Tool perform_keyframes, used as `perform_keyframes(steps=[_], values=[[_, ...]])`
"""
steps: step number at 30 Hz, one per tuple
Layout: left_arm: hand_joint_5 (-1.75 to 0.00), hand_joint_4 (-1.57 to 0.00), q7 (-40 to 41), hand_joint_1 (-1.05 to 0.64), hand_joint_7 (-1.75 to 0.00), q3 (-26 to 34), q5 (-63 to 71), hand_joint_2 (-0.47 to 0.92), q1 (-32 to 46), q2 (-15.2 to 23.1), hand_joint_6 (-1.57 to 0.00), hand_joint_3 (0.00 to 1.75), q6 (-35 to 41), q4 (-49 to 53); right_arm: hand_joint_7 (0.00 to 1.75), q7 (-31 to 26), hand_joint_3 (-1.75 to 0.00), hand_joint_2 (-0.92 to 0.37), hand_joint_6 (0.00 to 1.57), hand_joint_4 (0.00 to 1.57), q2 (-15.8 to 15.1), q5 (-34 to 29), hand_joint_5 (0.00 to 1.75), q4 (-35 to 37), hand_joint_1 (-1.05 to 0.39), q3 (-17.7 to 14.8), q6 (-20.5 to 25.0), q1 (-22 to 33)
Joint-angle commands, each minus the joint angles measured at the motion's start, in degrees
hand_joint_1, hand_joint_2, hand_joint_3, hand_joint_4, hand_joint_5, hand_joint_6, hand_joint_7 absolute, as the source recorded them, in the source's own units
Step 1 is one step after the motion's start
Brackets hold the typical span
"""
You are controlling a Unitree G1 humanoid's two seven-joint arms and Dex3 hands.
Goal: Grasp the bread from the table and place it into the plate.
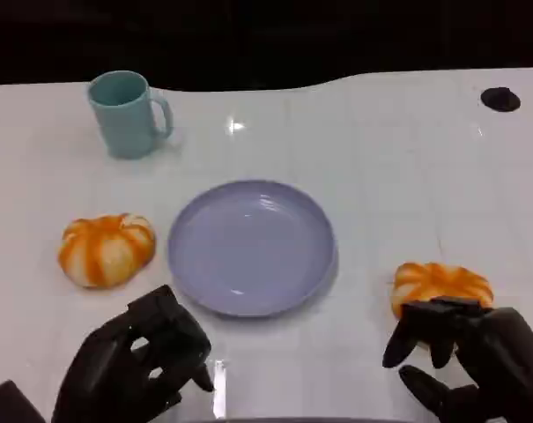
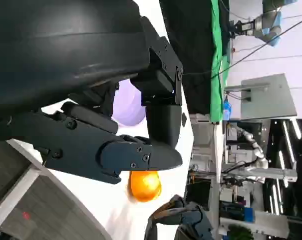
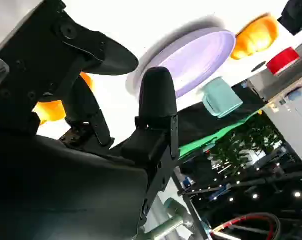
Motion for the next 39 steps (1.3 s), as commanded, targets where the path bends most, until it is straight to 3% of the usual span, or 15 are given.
perform_keyframes(steps=[1, 26, 28, 32, 37, 39], values=[[-1.75, -0.68, 0.0, -0.55, -1.53, 0.4, -0.2, 0.92, 0.2, 0.5, -0.61, 0.32, -0.1, -0.2, 1.26, 0.1, -1.24, -0.22, 0.78, 0.84, -1.0, 0.6, 1.7, -0.8, -0.11, -0.5, 0.0, -0.2], [-1.75, -0.68, 0.4, -0.58, -1.52, 0.4, 0.1, 0.92, 0.4, 0.6, -0.61, 0.3, 0.6, -0.9, 1.25, 0.5, -1.26, -0.21, 0.78, 0.82, -1.0, 2.1, 1.69, -0.6, -0.09, -0.9, -1.0, -0.4], [-1.75, -0.68, 0.4, -0.57, -1.52, 0.4, -0.1, 0.92, 0.3, 0.6, -0.61, 0.3, 0.9, -1.0, 1.19, 0.5, -1.26, -0.22, 0.8, 0.82, -1.1, 2.2, 1.65, -0.8, -0.1, -1.2, -0.7, -0.5], [-1.75, -0.67, 0.3, -0.58, -1.52, 0.5, -0.3, 0.92, 0.2, 0.6, -0.61, 0.3, 1.2, -0.9, 0.89, 0.0, -1.21, -0.24, 0.84, 0.84, -1.3, 1.9, 1.34, -1.0, -0.09, -1.9, -0.6, -0.9], [-1.75, -0.66, 0.2, -0.58, -1.52, 0.5, -0.4, 0.92, 0.1, 0.6, -0.61, 0.3, 1.5, -0.8, 0.57, 1.9, -0.96, -0.35, 0.81, 0.73, -2.2, 2.0, 1.14, -3.4, -0.12, -2.9, 1.8, -1.0], [-1.75, -0.66, 0.2, -0.57, -1.51, 0.5, -0.5, 0.92, 0.1, 0.5, -0.6, 0.3, 1.7, -0.9, 0.42, 3.3, -0.8, -0.44, 0.75, 0.62, -2.7, 1.4, 0.91, -5.6, -0.18, -3.4, 4.2, -0.7]])
